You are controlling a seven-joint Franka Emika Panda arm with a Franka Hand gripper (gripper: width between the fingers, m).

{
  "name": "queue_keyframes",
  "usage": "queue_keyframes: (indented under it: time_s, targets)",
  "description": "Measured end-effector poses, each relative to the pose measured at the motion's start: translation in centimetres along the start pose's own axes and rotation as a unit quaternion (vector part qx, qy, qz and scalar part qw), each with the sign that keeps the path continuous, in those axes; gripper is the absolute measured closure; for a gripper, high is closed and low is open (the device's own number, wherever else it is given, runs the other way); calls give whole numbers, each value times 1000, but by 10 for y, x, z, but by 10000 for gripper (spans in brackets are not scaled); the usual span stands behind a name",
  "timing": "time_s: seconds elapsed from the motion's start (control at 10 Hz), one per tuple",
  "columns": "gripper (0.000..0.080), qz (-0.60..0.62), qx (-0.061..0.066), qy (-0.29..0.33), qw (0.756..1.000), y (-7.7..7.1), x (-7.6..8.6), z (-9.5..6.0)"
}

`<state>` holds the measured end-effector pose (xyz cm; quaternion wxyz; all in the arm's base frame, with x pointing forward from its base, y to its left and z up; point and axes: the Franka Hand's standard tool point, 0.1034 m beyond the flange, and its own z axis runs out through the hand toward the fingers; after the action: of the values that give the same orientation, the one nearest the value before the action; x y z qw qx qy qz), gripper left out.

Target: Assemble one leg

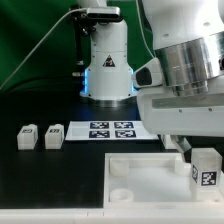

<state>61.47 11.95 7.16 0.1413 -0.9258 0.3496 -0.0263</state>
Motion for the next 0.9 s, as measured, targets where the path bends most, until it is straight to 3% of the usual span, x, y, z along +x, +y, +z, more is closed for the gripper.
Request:
queue_keyframes:
  time_s: [0.2,0.4,0.5,0.6,0.7,0.8,0.9]
  targets:
    - [151,-110,-2,1,994,0,1,0]
    - [151,-309,-36,-2,950,-4,8,-2]
    - [151,-388,-42,-9,921,-3,16,2]
    - [151,-376,-42,-8,926,-3,18,3]
    - [257,-376,-42,-8,926,-3,17,4]
    - [257,-337,-40,-7,941,-3,17,4]
    - [449,-278,-39,-5,960,-4,16,4]
